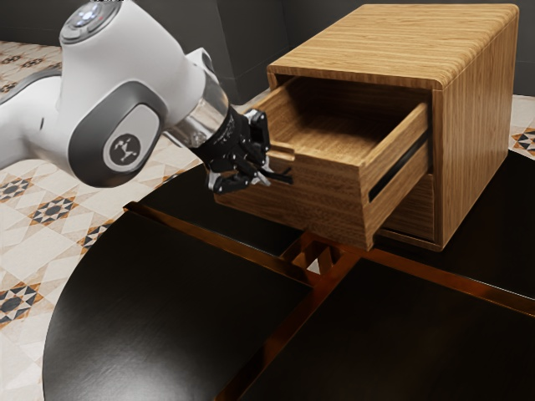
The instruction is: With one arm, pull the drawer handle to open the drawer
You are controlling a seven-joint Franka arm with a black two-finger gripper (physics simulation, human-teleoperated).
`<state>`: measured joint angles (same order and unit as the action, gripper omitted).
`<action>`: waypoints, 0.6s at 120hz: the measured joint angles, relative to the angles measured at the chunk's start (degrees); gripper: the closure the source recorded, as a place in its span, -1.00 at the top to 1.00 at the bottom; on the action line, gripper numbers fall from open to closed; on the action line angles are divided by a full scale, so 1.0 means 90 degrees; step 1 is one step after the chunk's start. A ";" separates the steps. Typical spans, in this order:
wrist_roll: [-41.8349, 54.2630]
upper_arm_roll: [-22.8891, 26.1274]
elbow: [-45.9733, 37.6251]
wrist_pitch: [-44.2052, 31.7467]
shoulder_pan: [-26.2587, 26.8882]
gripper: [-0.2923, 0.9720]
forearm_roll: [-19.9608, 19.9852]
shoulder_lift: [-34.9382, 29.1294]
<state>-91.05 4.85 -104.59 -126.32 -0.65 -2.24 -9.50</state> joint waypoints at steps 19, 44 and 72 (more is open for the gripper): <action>-0.0002 0.0029 -0.0268 -0.0018 -0.0182 -0.69 0.0002 -0.0273; -0.0005 0.0064 -0.0513 -0.0032 -0.0359 -0.68 0.0011 -0.0538; -0.0004 0.0066 -0.0802 -0.0005 -0.0365 -0.71 0.0001 -0.0830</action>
<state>-91.09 5.45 -111.81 -126.37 -3.94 -2.24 -16.97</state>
